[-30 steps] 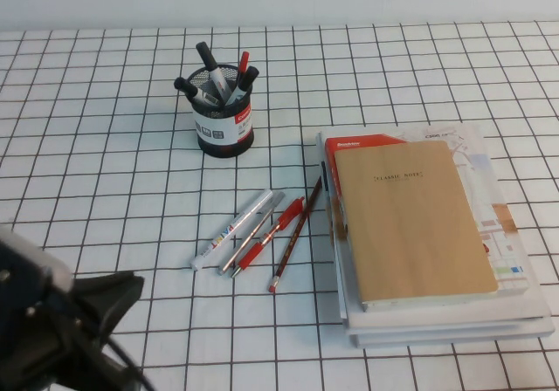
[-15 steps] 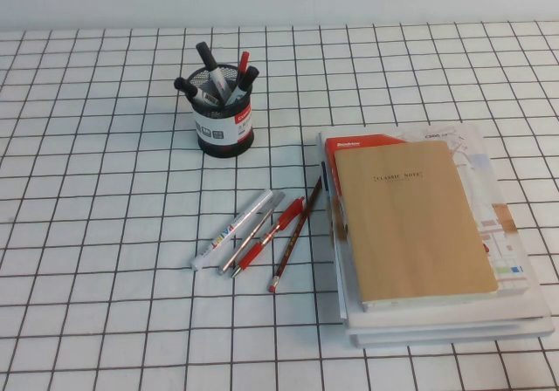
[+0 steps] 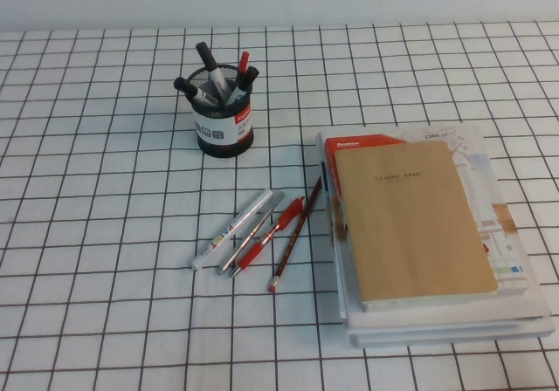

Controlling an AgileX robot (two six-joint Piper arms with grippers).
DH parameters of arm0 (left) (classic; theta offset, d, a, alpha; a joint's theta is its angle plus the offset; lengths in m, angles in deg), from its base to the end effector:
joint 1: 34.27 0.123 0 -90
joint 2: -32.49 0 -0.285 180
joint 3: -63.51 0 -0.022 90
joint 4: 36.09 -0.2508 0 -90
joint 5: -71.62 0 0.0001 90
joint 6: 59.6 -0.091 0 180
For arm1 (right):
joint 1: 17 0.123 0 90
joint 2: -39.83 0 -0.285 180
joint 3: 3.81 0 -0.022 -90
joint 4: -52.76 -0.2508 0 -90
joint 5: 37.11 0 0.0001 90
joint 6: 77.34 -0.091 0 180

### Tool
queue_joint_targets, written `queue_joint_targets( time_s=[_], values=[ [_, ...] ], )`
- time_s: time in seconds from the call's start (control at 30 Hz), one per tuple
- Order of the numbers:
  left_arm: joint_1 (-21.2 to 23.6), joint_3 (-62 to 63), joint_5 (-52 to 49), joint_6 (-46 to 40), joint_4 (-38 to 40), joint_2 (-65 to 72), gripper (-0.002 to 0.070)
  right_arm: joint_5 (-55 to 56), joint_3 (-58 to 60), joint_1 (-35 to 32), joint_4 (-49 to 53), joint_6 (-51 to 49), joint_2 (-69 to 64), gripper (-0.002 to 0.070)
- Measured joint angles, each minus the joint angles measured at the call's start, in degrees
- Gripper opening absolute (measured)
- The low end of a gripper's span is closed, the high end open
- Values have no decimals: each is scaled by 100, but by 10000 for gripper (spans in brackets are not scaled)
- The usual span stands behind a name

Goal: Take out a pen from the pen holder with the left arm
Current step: 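Take a marker out of the pen holder and lay it on the table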

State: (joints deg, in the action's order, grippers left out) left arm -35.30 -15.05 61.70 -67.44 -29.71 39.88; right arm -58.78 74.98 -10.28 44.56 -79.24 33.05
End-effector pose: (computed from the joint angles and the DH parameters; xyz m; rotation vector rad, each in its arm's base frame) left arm 0.0565 -0.0028 0.1900 0.0522 1.6714 -0.0091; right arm 0.0513 0.0109 0.1712 0.0094 1.8749 0.2448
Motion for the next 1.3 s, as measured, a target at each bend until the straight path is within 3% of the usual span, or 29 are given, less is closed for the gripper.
queue_joint_targets(
  time_s=[0.47,1.3],
  values=[
    [0,-8,-1162,-23,-10,0,0,0,0,0,0,0,0,-15],
    [0,-8,-1211,-64,-10,-14,0,0,0,0,0,0,0,-15]
  ],
)
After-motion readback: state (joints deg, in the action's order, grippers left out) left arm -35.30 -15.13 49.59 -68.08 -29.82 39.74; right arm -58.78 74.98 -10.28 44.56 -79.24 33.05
